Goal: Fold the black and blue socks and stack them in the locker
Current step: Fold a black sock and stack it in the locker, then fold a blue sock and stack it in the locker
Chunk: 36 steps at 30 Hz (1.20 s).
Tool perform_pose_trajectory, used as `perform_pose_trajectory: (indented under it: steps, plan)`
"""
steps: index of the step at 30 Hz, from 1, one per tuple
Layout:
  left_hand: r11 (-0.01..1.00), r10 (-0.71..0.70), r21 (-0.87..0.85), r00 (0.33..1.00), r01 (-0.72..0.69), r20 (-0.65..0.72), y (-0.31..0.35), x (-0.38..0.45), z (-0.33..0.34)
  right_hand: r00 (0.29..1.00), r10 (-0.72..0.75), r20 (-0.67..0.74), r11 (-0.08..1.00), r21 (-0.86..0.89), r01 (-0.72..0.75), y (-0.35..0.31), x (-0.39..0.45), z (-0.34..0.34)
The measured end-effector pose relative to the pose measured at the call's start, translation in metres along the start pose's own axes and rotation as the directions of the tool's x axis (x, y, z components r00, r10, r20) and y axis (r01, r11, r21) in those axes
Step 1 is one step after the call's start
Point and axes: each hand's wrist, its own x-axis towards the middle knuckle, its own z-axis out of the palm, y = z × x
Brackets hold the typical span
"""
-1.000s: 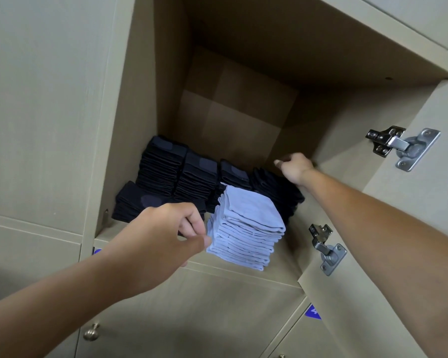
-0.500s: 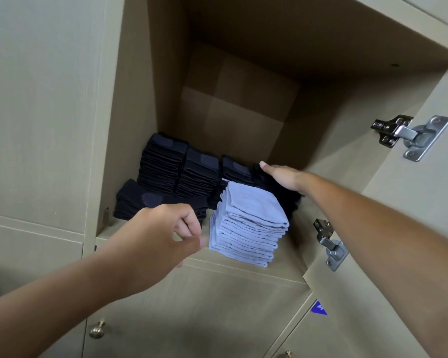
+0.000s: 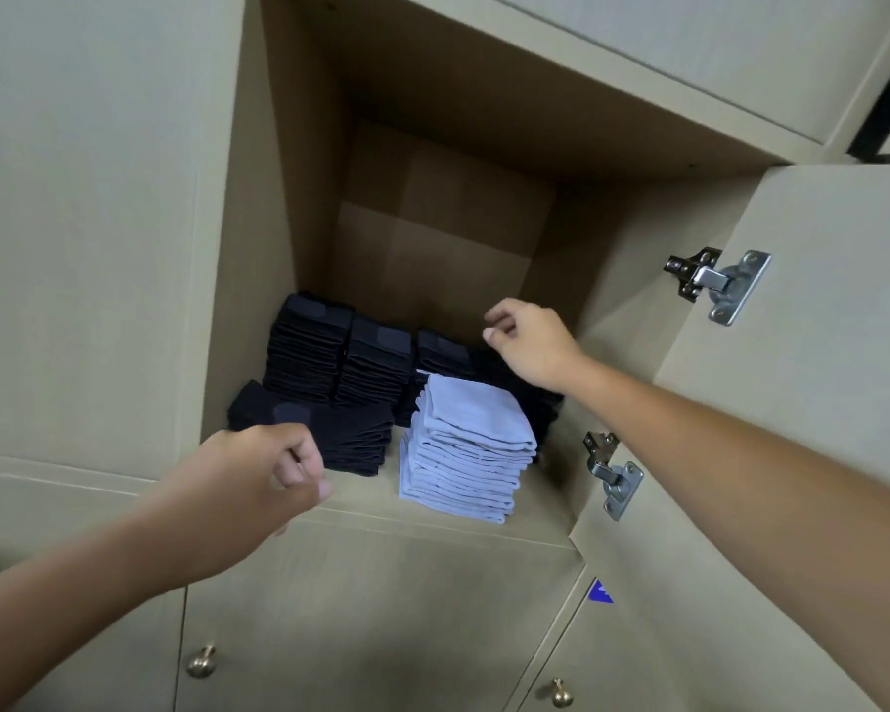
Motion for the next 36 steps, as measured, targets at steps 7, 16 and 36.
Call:
perform_pose_trajectory:
  steps: [7, 16, 36]
  plan:
    - [0.995, -0.019, 0.099, 1.000, 0.021, -0.022, -0.019, -0.007, -0.020, 0.991, -0.109, 0.076, 0.991, 0.087, 0.103, -0.054, -0.076, 0.037]
    - [0.982, -0.055, 0.180, 0.998, 0.060, -0.030, -0.047, -0.023, -0.043, 0.960, -0.281, -0.008, 0.948, 0.154, 0.279, -0.099, -0.143, 0.070]
    - [0.918, -0.293, 0.246, 0.950, 0.311, -0.106, -0.101, -0.071, -0.119, 0.801, -0.523, 0.291, 0.810, 0.462, 0.361, -0.164, -0.167, 0.111]
